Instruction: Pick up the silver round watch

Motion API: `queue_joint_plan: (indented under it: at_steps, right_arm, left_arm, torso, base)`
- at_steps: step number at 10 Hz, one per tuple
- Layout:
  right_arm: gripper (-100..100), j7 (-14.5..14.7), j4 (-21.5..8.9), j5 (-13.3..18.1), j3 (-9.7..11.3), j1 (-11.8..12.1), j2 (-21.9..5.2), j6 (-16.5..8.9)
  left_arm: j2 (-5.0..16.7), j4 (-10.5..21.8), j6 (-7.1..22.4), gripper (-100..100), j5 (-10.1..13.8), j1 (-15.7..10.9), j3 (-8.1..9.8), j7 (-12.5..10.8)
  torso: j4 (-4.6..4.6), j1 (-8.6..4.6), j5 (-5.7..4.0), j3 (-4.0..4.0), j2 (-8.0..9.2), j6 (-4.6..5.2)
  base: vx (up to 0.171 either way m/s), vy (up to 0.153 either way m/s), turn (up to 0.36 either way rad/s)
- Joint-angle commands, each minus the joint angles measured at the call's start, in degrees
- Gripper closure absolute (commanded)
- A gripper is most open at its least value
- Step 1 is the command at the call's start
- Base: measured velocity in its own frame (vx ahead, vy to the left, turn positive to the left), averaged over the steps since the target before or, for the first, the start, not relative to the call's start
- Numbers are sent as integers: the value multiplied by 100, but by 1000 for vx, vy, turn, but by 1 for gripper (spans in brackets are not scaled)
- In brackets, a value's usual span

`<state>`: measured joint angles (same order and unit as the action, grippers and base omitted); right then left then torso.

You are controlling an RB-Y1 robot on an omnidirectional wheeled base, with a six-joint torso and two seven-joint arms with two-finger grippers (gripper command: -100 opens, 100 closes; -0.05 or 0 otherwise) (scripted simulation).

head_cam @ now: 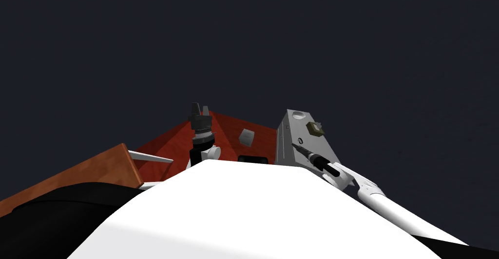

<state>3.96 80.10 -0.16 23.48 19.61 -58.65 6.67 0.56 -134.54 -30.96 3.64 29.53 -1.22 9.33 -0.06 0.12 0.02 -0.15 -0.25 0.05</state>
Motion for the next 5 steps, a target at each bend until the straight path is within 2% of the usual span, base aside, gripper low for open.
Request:
queue_joint_plan:
  at_steps: [1, 3, 4, 5]
  right_arm:
    - [-100, -39, -269, 27, 134, -36, -182, -139]
    - [-100, -68, -630, 91, 314, -65, -410, -382]
    - [-100, -68, -630, 91, 314, -65, -410, -382]
    - [-100, -80, -787, 119, 394, -79, -513, -489]
  left_arm:
    - [0, 0, 0, 0, 0, 0, 0, 0]
    - [0, 0, 0, 0, 0, 0, 0, 0]
    - [0, 0, 0, 0, 0, 0, 0, 0]
    - [0, 0, 0, 0, 0, 0, 0, 0]
  torso:
    - [0, 0, 0, 0, 0, 0]
    - [0, 0, 1, -2, -6, -3]
    - [-2, 4, 2, -7, -14, -3]
    - [-1, 5, 1, -2, -3, 1]
  base:
    - [62, 31, 87]
    - [103, 32, 138]
    - [73, 33, 53]
    - [49, 42, 88]
